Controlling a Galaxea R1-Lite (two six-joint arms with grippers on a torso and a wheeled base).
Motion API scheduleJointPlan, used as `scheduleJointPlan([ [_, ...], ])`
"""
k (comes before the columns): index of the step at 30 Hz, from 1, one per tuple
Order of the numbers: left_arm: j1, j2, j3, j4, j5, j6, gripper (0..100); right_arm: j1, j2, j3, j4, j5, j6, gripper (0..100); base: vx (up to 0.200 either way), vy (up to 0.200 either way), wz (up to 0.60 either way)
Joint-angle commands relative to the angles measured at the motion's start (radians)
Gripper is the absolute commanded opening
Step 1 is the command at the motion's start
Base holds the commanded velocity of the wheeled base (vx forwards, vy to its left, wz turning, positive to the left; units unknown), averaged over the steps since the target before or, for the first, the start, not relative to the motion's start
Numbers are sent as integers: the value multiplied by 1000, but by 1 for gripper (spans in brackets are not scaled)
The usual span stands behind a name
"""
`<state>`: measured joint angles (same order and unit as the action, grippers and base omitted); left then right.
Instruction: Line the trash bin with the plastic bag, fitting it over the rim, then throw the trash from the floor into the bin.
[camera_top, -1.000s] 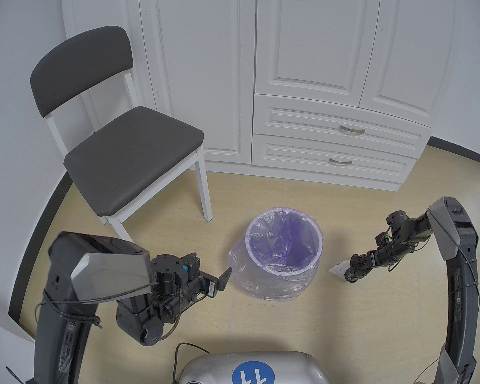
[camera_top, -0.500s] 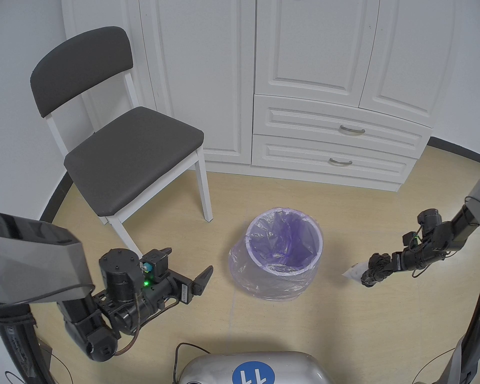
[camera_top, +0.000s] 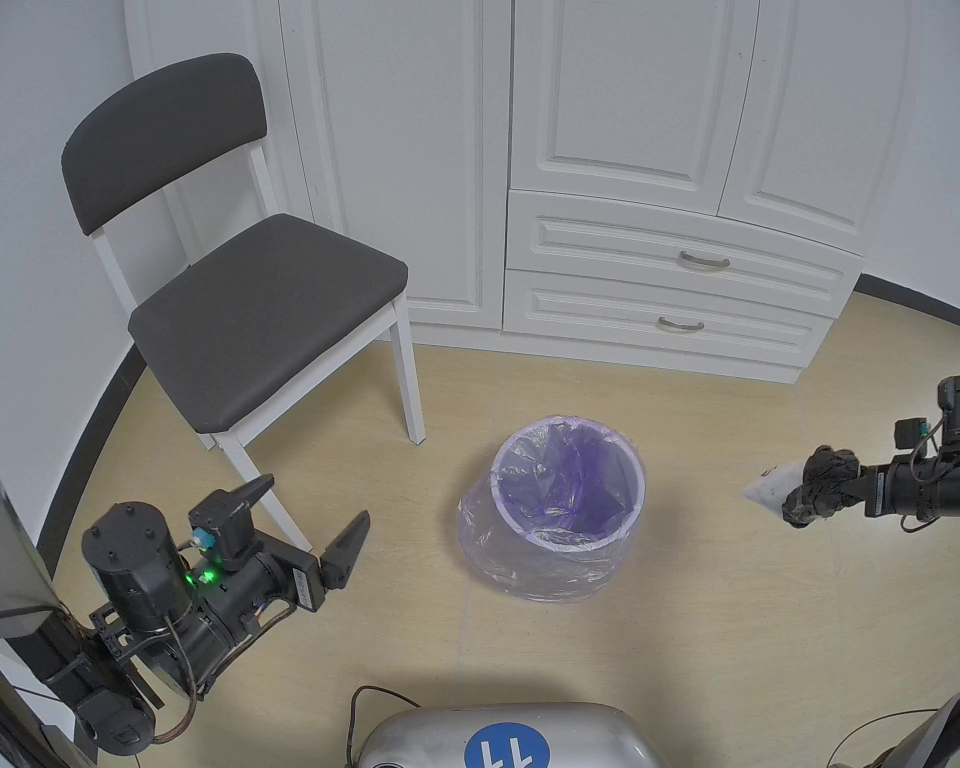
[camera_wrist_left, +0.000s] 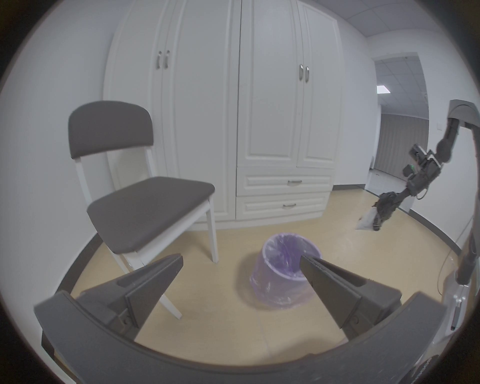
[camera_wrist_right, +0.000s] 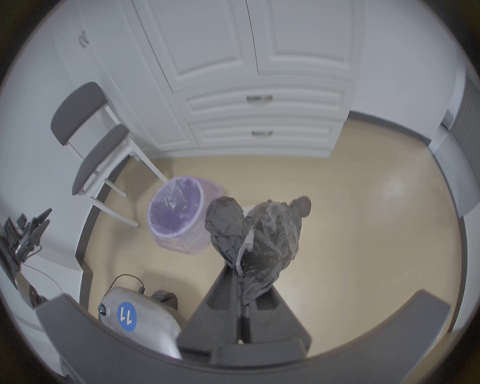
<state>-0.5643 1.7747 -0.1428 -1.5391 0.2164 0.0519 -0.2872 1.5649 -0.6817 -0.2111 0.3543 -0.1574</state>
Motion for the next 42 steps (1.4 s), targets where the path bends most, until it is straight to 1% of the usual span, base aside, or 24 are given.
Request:
scheduleJointPlan([
  [1, 20, -135, -57, 1, 51, 29, 100, 54, -341, 56, -11, 3, -5, 0, 0, 0, 0],
  [2, 32, -132, -83, 1, 51, 37, 100, 95, -379, 44, -14, 3, -2, 0, 0, 0, 0],
  [3, 33, -132, -84, 1, 51, 39, 100, 100, -382, 44, -13, 3, -2, 0, 0, 0, 0],
  [4, 44, -127, -118, 1, 51, 45, 100, 160, -422, 22, -13, 2, -1, 0, 0, 0, 0],
  [6, 55, -116, -153, 2, 51, 48, 100, 227, -448, 10, -13, 0, -1, 0, 0, 0, 0],
  [7, 57, -116, -155, 2, 51, 48, 100, 230, -450, 10, -14, 0, -1, 0, 0, 0, 0],
  [8, 61, -110, -178, 4, 51, 48, 100, 284, -456, 4, -14, 0, 1, 0, 0, 0, 0],
  [9, 66, -106, -202, 4, 51, 48, 100, 347, -445, -2, -28, -1, 3, 0, 0, 0, 0],
  [11, 73, -103, -232, 7, 52, 48, 100, 410, -410, -4, -68, -6, 6, 0, 0, 0, 0],
  [13, 80, -98, -264, 17, 54, 48, 100, 461, -347, -2, -131, -20, 15, 0, 0, 0, 0],
  [14, 81, -97, -268, 21, 54, 48, 100, 468, -338, -4, -143, -24, 18, 0, 0, 0, 0],
  [15, 86, -98, -294, 40, 61, 49, 100, 527, -266, -9, -223, -69, 41, 0, 0, 0, 0],
  [16, 86, -98, -296, 42, 63, 49, 100, 533, -259, -9, -231, -74, 44, 0, 0, 0, 0],
  [17, 90, -100, -310, 51, 74, 49, 100, 574, -204, -16, -291, -123, 64, 0, 0, 0, 0],
  [18, 98, -98, -324, 56, 90, 49, 100, 626, -118, -36, -369, -205, 91, 0, 0, 0, 0],
  [21, 129, -93, -339, 59, 100, 60, 100, 692, 41, -88, -482, -385, 139, 0, 0, 0, 0],
  [22, 139, -92, -350, 62, 100, 69, 100, 708, 87, -107, -510, -436, 159, 0, 0, 0, 0],
  [23, 139, -92, -350, 62, 100, 69, 100, 708, 87, -107, -510, -436, 159, 0, 0, 0, 0],
  [24, 168, -92, -376, 63, 100, 89, 100, 734, 181, -139, -567, -523, 214, 0, 0, 0, 0],
  [26, 179, -98, -394, 63, 101, 97, 100, 752, 270, -168, -626, -569, 294, 0, 0, 0, 0],
  [29, 181, -107, -409, 63, 101, 98, 100, 766, 382, -226, -686, -577, 380, 0, 0, 0, 0],
  [30, 181, -107, -409, 63, 103, 98, 100, 766, 386, -229, -688, -578, 383, 0, 0, 0, 0],
  [34, 191, -100, -405, 54, 101, 134, 100, 790, 477, -286, -688, -580, 473, 0, 0, 0, 0],
  [42, 199, -104, -409, 51, 100, 135, 100, 818, 537, -294, -689, -574, 498, 0, 0, 0, 0],
])
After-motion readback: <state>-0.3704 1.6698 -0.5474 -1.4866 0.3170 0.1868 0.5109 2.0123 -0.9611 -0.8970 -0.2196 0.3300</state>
